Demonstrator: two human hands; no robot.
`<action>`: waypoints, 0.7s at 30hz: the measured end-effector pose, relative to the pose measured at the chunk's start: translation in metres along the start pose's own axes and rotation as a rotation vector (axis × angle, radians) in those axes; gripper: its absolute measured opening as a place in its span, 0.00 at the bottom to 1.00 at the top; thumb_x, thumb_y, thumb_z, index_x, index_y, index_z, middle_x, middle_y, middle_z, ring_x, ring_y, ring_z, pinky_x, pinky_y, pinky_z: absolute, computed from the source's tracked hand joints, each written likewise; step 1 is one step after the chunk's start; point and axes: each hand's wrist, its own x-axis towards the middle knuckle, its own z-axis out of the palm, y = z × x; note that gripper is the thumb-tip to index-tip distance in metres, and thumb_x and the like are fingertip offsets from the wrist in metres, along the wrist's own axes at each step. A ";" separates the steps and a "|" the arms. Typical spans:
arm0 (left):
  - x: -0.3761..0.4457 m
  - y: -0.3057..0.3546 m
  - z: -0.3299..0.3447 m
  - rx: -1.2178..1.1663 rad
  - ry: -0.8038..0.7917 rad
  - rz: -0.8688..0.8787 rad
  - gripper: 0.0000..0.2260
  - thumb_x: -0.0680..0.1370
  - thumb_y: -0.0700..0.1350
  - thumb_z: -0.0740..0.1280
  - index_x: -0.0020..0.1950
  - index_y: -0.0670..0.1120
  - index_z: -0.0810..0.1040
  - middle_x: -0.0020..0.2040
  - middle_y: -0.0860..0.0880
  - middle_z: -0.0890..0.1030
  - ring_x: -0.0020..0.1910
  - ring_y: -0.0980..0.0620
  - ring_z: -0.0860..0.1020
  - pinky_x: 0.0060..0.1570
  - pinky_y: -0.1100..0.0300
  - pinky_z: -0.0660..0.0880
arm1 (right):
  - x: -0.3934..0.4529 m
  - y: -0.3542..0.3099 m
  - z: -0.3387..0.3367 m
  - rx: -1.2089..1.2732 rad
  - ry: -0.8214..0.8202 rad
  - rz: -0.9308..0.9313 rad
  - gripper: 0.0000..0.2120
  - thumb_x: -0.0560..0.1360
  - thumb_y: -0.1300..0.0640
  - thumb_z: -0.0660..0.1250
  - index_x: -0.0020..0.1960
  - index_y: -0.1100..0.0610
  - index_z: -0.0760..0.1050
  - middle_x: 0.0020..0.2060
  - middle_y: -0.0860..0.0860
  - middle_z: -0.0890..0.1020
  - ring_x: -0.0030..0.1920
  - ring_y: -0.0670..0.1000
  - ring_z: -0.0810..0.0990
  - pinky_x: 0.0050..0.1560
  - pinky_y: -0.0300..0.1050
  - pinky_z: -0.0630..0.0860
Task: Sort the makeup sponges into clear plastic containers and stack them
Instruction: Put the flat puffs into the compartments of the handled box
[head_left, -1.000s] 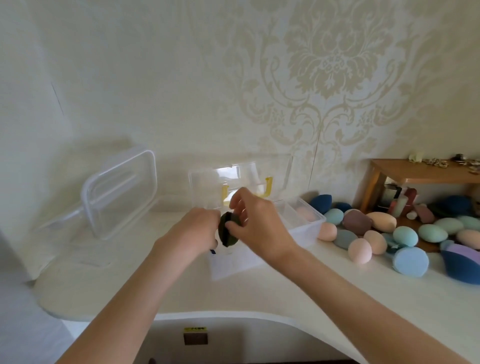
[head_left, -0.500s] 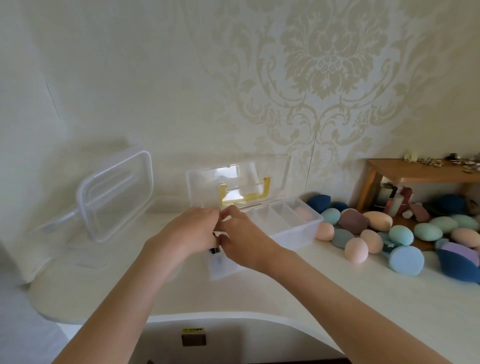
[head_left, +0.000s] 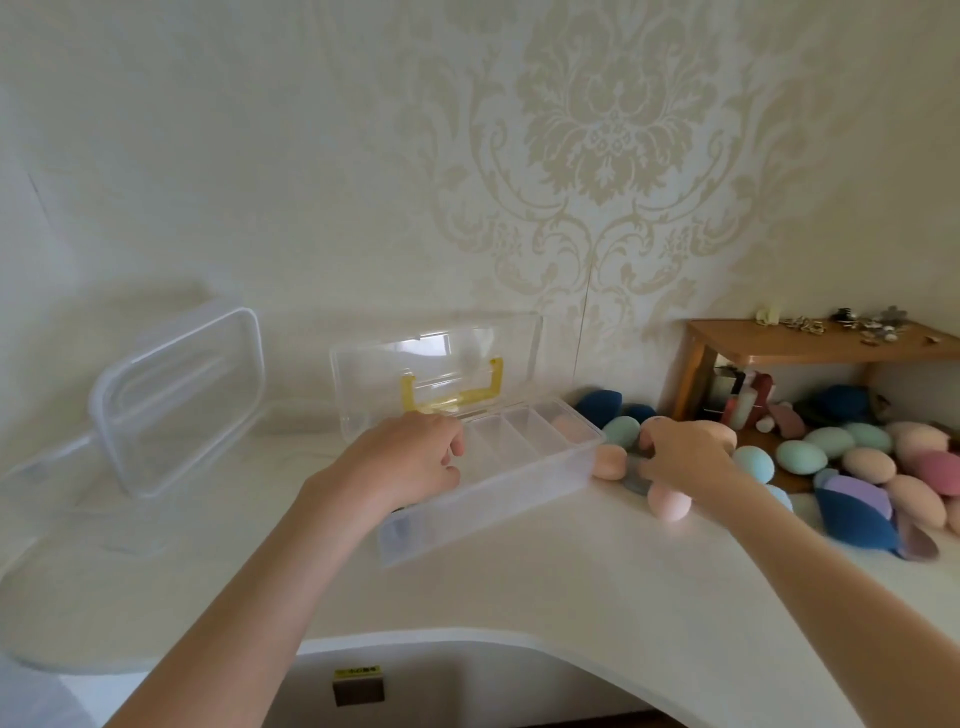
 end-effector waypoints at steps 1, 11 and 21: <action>0.001 0.000 0.002 0.013 -0.005 0.001 0.12 0.76 0.45 0.63 0.59 0.49 0.73 0.57 0.52 0.78 0.56 0.50 0.76 0.58 0.56 0.73 | -0.001 -0.001 0.002 -0.020 0.008 -0.017 0.11 0.77 0.56 0.61 0.58 0.57 0.71 0.38 0.50 0.72 0.36 0.48 0.70 0.32 0.36 0.64; -0.007 -0.014 -0.001 -0.045 0.122 0.020 0.12 0.76 0.42 0.61 0.58 0.51 0.74 0.56 0.54 0.79 0.56 0.50 0.77 0.59 0.54 0.73 | 0.005 0.007 -0.012 0.352 0.319 0.025 0.11 0.77 0.63 0.61 0.58 0.60 0.75 0.55 0.58 0.73 0.50 0.57 0.76 0.53 0.51 0.76; -0.028 -0.046 -0.007 0.048 0.028 0.096 0.15 0.76 0.38 0.59 0.55 0.53 0.80 0.55 0.52 0.81 0.59 0.52 0.71 0.61 0.54 0.69 | -0.070 -0.122 -0.043 0.909 0.340 -0.538 0.11 0.72 0.64 0.67 0.45 0.56 0.65 0.31 0.44 0.71 0.30 0.43 0.71 0.33 0.32 0.69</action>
